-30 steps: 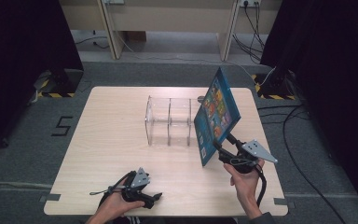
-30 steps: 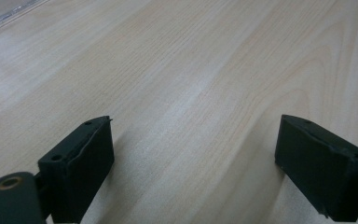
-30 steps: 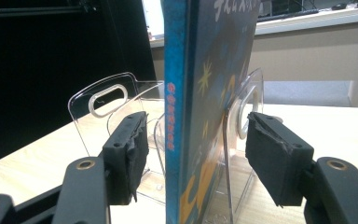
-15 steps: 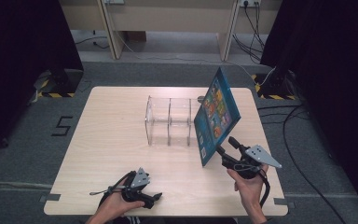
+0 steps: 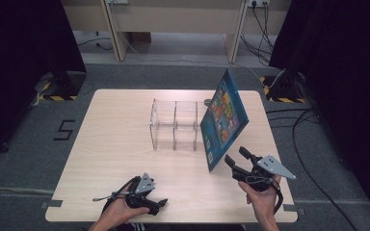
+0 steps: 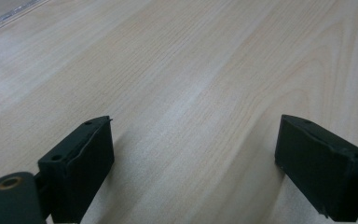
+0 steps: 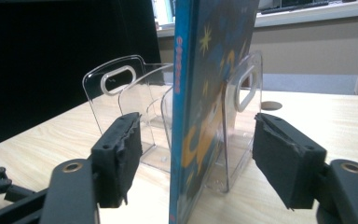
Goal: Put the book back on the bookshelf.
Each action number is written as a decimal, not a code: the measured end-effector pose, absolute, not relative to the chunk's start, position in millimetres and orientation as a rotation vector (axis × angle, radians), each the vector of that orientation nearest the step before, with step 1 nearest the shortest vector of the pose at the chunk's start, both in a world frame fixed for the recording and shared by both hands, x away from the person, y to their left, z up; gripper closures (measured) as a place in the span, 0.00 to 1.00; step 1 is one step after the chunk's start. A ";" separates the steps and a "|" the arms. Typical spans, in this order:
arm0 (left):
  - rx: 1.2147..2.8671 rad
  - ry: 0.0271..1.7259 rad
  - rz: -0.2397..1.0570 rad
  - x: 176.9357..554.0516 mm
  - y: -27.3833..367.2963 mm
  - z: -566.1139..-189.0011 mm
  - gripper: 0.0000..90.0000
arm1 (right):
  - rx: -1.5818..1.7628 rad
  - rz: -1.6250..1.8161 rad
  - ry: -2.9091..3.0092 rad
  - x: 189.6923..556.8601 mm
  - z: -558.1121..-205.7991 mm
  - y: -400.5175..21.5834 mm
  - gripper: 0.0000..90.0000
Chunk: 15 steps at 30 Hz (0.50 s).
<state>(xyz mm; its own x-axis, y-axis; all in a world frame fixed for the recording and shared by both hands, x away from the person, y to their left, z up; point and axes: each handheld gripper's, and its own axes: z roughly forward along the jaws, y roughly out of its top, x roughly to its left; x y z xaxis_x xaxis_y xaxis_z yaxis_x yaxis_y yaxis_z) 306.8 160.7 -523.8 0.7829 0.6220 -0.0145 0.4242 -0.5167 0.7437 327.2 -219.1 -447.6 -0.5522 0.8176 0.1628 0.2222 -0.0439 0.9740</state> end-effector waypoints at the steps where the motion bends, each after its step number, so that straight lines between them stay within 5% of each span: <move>1: 2.192 0.773 0.325 306.8 160.7 -523.8 0.12 | 1.101 1.640 1.762 326.4 -448.8 -219.8 0.36; 15: 2.194 0.773 0.324 306.7 160.9 -523.7 0.12 | 1.123 1.638 1.792 311.9 -455.4 -231.6 0.34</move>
<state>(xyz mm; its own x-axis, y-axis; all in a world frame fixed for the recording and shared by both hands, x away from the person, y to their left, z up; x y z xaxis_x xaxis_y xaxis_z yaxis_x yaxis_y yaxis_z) 306.7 160.9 -523.7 0.7834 0.6214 -0.0148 0.4246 -0.5176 0.7428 311.9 -231.6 -455.4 -0.5596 0.8077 0.1857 0.2572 -0.0438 0.9654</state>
